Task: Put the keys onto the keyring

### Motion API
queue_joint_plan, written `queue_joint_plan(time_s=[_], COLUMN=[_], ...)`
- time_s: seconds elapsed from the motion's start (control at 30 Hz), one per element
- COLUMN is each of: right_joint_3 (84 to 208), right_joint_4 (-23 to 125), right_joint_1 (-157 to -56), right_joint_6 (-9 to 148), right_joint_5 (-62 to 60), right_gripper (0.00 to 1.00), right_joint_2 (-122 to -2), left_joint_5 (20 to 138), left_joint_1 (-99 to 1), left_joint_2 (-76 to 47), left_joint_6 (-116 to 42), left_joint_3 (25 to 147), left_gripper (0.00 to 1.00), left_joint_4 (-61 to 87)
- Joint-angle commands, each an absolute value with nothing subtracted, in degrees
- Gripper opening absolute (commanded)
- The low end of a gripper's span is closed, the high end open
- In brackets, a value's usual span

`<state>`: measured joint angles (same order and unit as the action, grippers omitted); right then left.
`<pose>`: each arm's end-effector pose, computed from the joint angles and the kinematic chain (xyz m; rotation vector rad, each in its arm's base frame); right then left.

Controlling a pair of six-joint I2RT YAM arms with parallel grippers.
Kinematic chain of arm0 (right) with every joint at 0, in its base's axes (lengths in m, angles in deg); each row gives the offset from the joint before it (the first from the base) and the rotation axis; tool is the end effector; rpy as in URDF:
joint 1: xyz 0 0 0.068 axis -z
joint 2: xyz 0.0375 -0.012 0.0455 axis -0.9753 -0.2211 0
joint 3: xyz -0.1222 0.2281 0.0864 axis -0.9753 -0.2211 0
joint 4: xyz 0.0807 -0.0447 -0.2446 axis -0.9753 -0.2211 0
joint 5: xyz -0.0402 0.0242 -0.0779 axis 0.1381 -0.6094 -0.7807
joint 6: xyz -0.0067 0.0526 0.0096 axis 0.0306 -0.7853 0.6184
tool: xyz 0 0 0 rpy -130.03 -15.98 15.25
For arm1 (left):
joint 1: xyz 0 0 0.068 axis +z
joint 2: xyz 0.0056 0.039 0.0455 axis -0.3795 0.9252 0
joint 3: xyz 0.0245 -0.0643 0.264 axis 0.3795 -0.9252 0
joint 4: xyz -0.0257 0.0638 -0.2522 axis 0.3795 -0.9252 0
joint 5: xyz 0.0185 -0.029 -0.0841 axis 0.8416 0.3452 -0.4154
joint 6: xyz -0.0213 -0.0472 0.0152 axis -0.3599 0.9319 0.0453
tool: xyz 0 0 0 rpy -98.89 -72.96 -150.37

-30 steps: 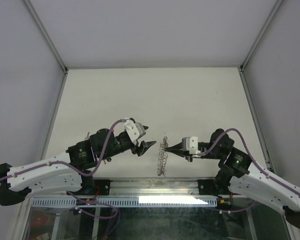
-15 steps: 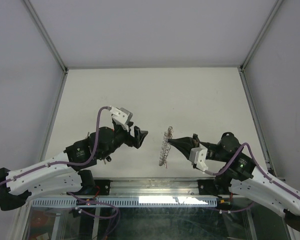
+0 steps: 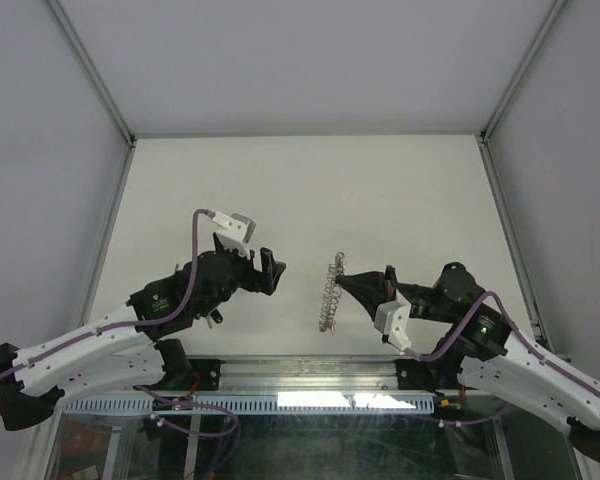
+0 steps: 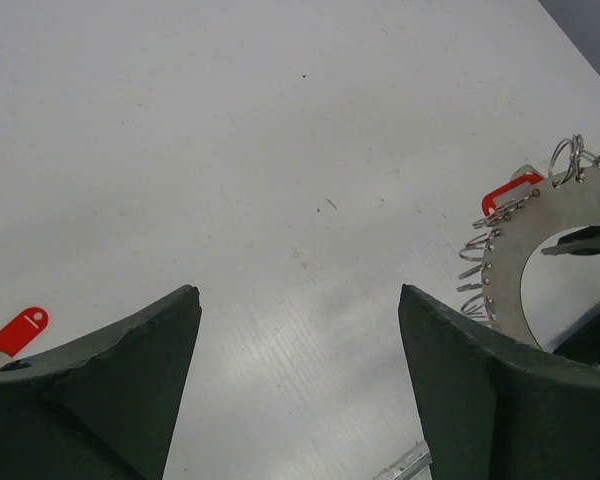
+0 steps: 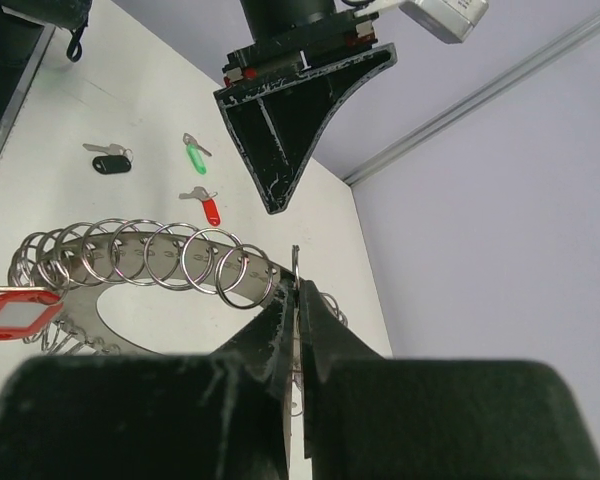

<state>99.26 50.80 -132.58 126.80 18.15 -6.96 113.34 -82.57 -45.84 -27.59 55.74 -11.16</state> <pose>0.0611 0.1165 0.3040 -1.4304 0.6174 0.4179 0.0996 -0.1424 0.3039 0.3796 1.9402 -0.4797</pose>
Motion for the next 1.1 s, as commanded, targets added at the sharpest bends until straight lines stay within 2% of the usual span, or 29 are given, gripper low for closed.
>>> queue_joint_plan(time_s=[0.0, 0.5, 0.7, 1.07], right_joint_3=[105.73, 115.34, 118.73, 116.74], right_joint_4=[50.2, 45.61, 42.33, 46.93], right_joint_1=[-132.86, -132.86, -132.82, -132.86], right_joint_6=[134.7, 139.91, 141.58, 138.66], right_joint_5=[19.45, 23.52, 25.51, 29.2], right_gripper=[0.0, 0.0, 0.0, 0.0], right_joint_2=[-7.85, -13.01, -15.74, -16.17], left_joint_5=[113.18, 107.36, 108.83, 109.28], left_joint_1=[-82.25, -82.25, -82.25, -82.25], left_joint_2=[-44.44, -46.11, -47.45, -51.81], left_joint_6=[-27.07, -34.63, -38.86, -46.38], left_joint_3=[56.36, 55.17, 55.02, 51.13], left_gripper=[0.79, 0.83, 0.83, 0.83], left_joint_4=[-10.47, -4.55, -1.24, 1.78])
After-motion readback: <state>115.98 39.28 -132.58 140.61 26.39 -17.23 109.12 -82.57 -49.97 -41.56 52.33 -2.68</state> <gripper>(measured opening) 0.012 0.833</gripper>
